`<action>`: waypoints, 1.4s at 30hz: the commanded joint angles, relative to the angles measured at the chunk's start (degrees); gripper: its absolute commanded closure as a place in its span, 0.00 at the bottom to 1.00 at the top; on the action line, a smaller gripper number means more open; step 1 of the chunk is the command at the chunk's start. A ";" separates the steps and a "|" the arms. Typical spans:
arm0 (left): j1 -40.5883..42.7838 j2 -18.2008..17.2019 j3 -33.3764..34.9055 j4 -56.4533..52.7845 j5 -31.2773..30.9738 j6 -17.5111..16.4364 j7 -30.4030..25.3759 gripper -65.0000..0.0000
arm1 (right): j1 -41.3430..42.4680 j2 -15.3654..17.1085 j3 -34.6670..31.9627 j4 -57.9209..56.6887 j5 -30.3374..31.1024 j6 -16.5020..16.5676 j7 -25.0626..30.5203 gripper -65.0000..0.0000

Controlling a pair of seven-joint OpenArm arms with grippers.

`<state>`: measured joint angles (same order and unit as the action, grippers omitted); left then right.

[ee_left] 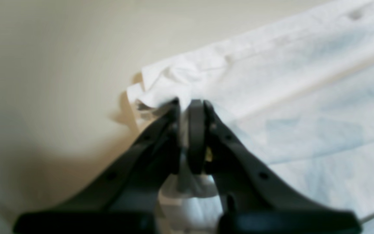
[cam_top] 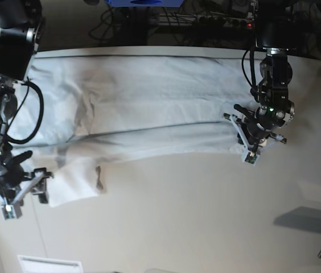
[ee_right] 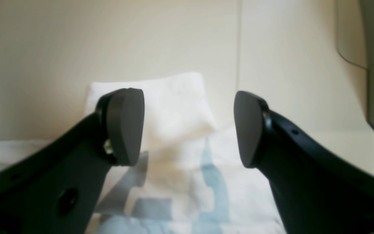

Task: Fold the T-shirt properly
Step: 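Carry the held hem over the shirt body toward the collar edge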

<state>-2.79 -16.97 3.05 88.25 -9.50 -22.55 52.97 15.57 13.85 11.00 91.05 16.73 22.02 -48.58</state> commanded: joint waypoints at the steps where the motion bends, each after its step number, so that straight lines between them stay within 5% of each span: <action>1: -1.13 -0.57 -0.19 0.94 -0.13 0.26 -0.18 1.00 | 2.05 0.53 -1.29 -0.80 -0.07 -0.61 1.15 0.37; 7: -0.77 -0.48 -0.19 1.03 -0.13 0.26 -0.18 1.00 | 9.26 -0.79 -8.24 -14.87 -0.07 -4.75 4.93 0.37; 23: -0.69 -0.48 -0.10 1.03 -0.13 0.26 -0.18 1.00 | 25.53 1.93 -15.36 -57.95 -0.07 -5.10 26.38 0.36; 38: -0.69 -0.48 -0.10 1.03 -0.13 0.26 -0.18 1.00 | 27.46 2.02 -17.91 -66.30 -0.07 -5.01 31.13 0.28; 40: -0.69 -0.48 -0.10 1.03 -0.13 0.26 -0.18 1.00 | 27.37 1.76 -17.91 -66.30 -0.07 -5.01 31.13 0.33; 42: -0.69 -0.48 -0.10 1.03 -0.13 0.26 -0.18 1.00 | 27.37 1.58 -17.91 -66.30 -0.07 -5.01 31.13 0.48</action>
<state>-2.68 -16.82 3.11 88.29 -9.45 -22.52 52.97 40.93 14.87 -7.05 24.08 16.29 16.62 -18.26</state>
